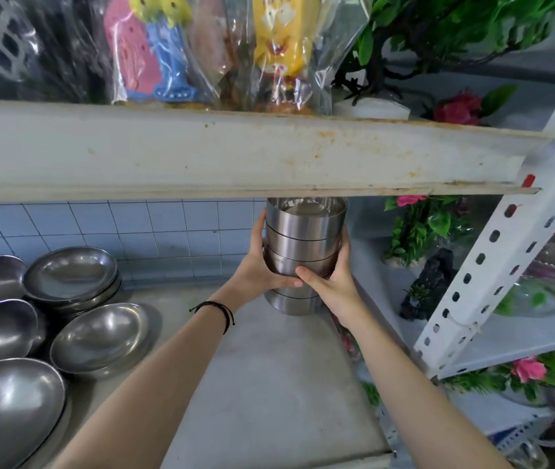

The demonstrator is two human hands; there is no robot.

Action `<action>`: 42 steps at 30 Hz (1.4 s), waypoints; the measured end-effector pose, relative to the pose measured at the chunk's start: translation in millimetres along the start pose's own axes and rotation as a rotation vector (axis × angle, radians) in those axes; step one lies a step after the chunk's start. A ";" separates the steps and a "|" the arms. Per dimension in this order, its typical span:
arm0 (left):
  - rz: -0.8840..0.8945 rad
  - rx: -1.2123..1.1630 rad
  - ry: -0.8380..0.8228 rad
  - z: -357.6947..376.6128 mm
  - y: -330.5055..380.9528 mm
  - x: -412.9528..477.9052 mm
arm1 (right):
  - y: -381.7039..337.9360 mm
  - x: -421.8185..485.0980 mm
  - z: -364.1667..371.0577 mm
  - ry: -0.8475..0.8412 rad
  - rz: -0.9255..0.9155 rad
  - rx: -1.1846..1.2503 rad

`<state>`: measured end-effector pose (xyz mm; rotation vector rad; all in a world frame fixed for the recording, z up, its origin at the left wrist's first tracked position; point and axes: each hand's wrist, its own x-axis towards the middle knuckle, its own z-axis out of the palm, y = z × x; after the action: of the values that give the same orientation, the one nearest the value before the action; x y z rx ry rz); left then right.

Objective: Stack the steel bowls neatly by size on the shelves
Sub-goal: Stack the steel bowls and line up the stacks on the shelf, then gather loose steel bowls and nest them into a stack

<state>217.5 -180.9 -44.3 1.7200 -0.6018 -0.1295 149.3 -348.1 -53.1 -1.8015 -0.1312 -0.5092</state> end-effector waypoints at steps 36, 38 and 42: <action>-0.080 1.429 -0.048 -159.4 97.9 -311.1 | -134.8 -132.9 93.9 -0.590 0.371 -1.047; -0.082 1.457 -0.045 -171.9 98.9 -332.5 | -149.3 -149.8 111.4 -0.589 0.378 -1.013; -0.149 1.460 -0.045 -197.6 103.4 -368.9 | -176.5 -175.5 140.1 -0.616 0.320 -1.023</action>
<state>-52.4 149.9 14.9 3.1748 -0.6274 0.2440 -31.2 -134.3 4.2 -2.8699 0.0133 0.3104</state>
